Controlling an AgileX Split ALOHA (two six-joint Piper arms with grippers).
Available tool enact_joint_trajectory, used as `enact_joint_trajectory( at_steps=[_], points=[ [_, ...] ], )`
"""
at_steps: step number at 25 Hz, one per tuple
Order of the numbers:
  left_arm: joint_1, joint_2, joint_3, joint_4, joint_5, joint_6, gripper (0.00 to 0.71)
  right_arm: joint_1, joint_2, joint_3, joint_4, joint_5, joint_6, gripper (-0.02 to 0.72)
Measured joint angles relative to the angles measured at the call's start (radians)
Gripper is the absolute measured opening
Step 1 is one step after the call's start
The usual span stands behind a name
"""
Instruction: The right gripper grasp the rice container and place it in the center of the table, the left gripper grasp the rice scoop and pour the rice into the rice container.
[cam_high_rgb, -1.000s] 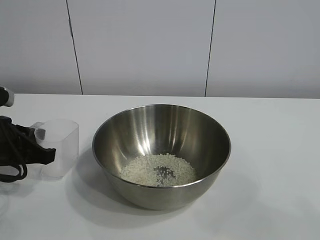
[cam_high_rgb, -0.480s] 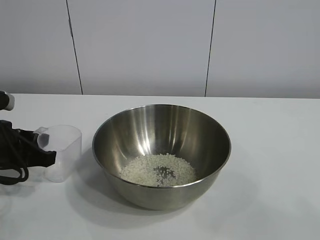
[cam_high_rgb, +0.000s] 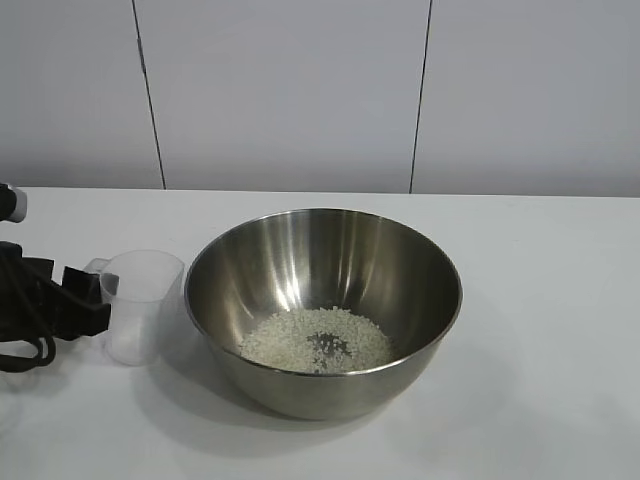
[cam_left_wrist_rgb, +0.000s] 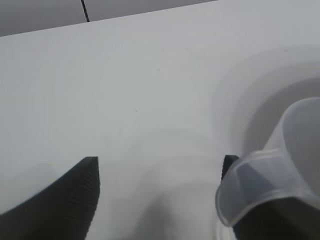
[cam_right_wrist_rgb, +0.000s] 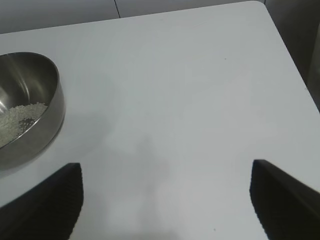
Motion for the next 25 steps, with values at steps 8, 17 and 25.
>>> enact_joint_trajectory(
  at_steps=[8, 17, 25],
  points=[
    [0.0, 0.0, 0.08, 0.002, 0.0, 0.0, 0.609, 0.0, 0.0, 0.0, 0.0, 0.0, 0.0, 0.621],
    [0.0, -0.051, 0.123, 0.026, -0.001, 0.0, 0.668, 0.0, 0.0, 0.0, 0.0, 0.0, 0.0, 0.621],
    [0.0, -0.224, 0.172, -0.026, 0.053, 0.0, 0.668, 0.0, 0.0, 0.0, 0.0, 0.0, 0.0, 0.621]
  ],
)
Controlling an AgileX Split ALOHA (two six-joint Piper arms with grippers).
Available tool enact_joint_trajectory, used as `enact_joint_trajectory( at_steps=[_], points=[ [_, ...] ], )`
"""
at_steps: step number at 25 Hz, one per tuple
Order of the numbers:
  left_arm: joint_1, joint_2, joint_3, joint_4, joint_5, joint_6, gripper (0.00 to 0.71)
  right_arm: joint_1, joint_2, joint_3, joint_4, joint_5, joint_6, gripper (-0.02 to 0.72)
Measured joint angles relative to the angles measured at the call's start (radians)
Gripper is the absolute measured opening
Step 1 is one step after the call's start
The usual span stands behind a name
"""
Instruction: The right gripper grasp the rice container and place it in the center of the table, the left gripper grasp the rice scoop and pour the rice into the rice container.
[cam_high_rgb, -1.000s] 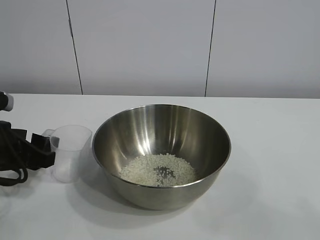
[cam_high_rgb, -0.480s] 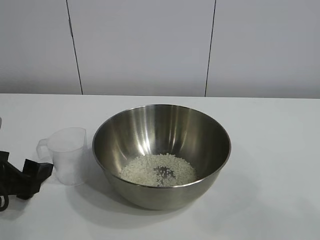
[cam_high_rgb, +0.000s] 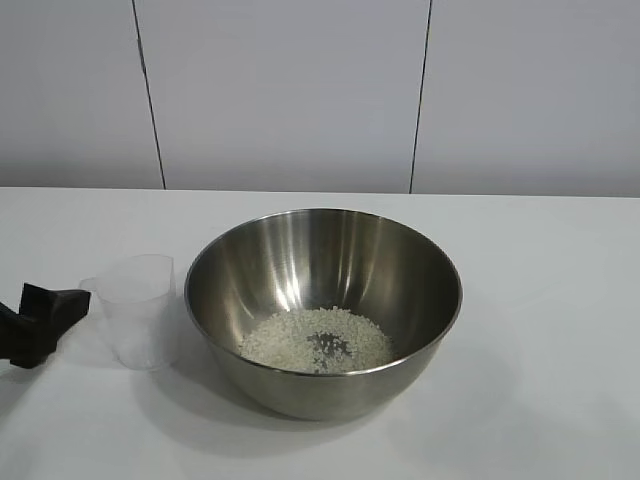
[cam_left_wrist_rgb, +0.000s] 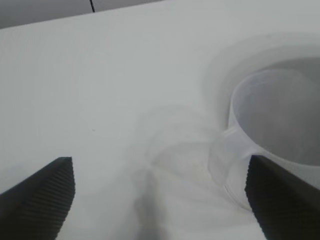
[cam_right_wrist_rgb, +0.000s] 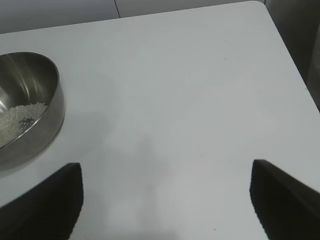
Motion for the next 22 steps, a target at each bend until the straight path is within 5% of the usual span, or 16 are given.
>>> enact_joint_trajectory(
  at_steps=[7, 15, 19, 22],
  points=[
    [0.0, -0.211, -0.046, -0.032, 0.261, 0.005, 0.668, 0.0, 0.0, 0.0, 0.0, 0.0, 0.0, 0.621],
    [0.026, -0.336, -0.458, -0.029, 1.131, 0.041, 0.665, 0.0, 0.0, 0.0, 0.0, 0.0, 0.0, 0.621],
    [0.092, -0.325, -0.721, -0.029, 1.527, 0.035, 0.665, 0.0, 0.0, 0.0, 0.0, 0.0, 0.0, 0.621],
    [0.19, -0.325, -0.885, -0.036, 1.702, 0.035, 0.665, 0.0, 0.0, 0.0, 0.0, 0.0, 0.0, 0.621]
  ],
)
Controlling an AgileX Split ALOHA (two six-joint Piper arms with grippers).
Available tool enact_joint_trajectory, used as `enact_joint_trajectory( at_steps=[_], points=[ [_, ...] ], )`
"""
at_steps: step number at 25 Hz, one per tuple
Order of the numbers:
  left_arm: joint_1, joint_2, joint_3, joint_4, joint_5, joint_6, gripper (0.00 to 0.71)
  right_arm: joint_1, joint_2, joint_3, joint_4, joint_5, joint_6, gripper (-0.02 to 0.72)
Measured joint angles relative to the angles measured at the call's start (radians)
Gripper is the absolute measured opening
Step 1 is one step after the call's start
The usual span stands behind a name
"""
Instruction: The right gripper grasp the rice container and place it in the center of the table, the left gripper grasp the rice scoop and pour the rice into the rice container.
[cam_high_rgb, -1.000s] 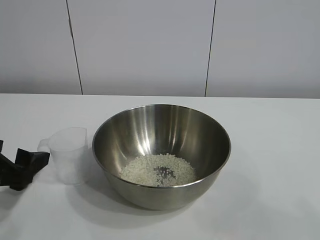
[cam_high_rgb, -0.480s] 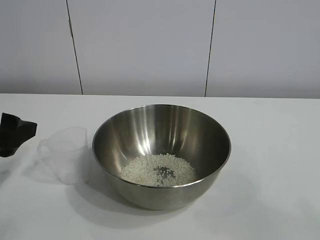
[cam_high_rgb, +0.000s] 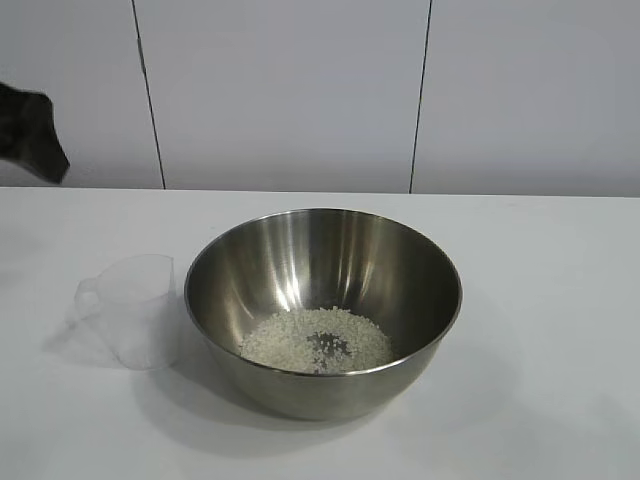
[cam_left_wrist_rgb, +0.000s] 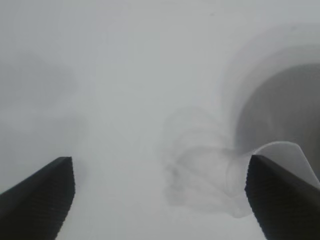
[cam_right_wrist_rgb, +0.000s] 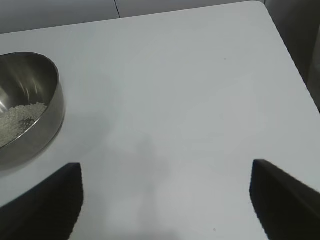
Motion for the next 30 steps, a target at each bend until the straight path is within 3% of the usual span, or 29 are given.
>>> enact_joint_trajectory(
  at_steps=[4, 8, 11, 14, 20, 25, 30],
  points=[
    [0.2, 0.0, -0.16, -0.029, 0.14, -0.004, 0.665, 0.0, 0.0, 0.0, 0.0, 0.0, 0.0, 0.621],
    [0.364, -0.001, -0.226, -0.031, 0.2, 0.041, 0.665, 0.0, 0.0, 0.0, 0.0, 0.0, 0.0, 0.621],
    [0.45, -0.028, -0.23, -0.032, 0.222, 0.096, 0.665, 0.0, 0.0, 0.0, 0.0, 0.0, 0.0, 0.621],
    [0.503, -0.102, -0.23, -0.067, 0.237, 0.112, 0.665, 0.0, 0.0, 0.0, 0.0, 0.0, 0.0, 0.621],
    [0.531, -0.396, -0.163, -0.291, 0.171, 0.267, 0.664, 0.0, 0.0, 0.0, 0.0, 0.0, 0.0, 0.621],
    [0.527, -0.643, 0.045, -0.487, 0.086, 0.396, 0.663, 0.0, 0.0, 0.0, 0.0, 0.0, 0.0, 0.621],
    [0.523, -0.841, 0.263, -0.523, 0.076, 0.412, 0.652, 0.0, 0.0, 0.0, 0.0, 0.001, 0.0, 0.621]
  ],
)
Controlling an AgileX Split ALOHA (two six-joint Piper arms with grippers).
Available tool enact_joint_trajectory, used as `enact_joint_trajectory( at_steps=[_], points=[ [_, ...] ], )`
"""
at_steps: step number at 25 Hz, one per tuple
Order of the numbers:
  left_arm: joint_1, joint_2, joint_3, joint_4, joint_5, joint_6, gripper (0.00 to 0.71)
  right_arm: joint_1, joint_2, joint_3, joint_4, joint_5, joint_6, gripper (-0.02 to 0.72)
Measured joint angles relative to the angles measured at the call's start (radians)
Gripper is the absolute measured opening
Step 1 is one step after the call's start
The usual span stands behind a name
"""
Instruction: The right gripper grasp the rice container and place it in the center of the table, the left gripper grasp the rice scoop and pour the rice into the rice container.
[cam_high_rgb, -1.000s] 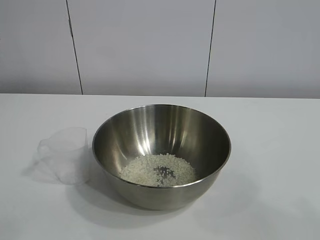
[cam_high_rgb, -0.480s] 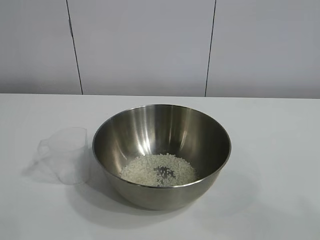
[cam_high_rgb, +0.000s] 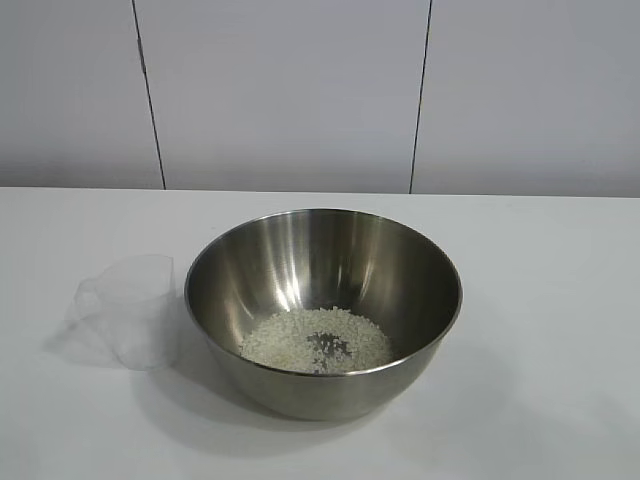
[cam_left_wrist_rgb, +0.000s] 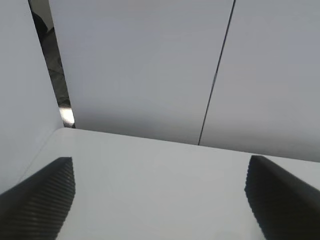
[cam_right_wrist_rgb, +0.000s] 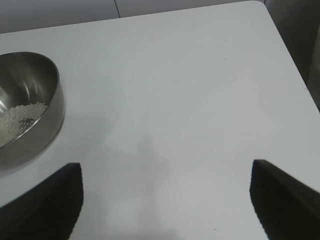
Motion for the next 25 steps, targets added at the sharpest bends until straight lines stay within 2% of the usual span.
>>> enact_joint_trajectory(
  at_steps=[2, 6, 9, 11, 14, 17, 21, 25],
  points=[
    [-0.009, -0.096, 0.083, 0.0, 0.0, -0.001, 0.636, 0.0, 0.0, 0.0, 0.0, 0.0, 0.0, 0.621],
    [-0.071, -0.24, 0.201, 0.019, 0.03, -0.023, 0.615, 0.0, 0.0, 0.0, 0.0, 0.0, 0.0, 0.621],
    [-0.099, -0.349, 0.242, 0.115, 0.119, -0.139, 0.611, 0.0, 0.0, 0.0, 0.0, 0.0, 0.0, 0.621],
    [-0.113, -0.418, 0.247, 0.231, 0.18, -0.243, 0.61, 0.0, 0.0, 0.0, 0.0, 0.0, 0.0, 0.621],
    [-0.119, -0.505, 0.247, 0.407, 0.318, -0.386, 0.608, 0.0, 0.0, 0.0, 0.0, 0.0, 0.0, 0.621],
    [-0.12, -0.594, 0.247, 0.506, 0.427, -0.454, 0.608, 0.0, 0.0, 0.0, 0.0, 0.0, 0.0, 0.621],
    [-0.12, -0.675, 0.274, 0.529, 0.497, -0.468, 0.608, 0.0, 0.0, 0.0, 0.0, 0.0, 0.0, 0.621],
    [-0.12, -0.676, 0.324, 0.53, 0.504, -0.473, 0.608, 0.0, 0.0, 0.0, 0.0, 0.0, 0.0, 0.621]
  ],
)
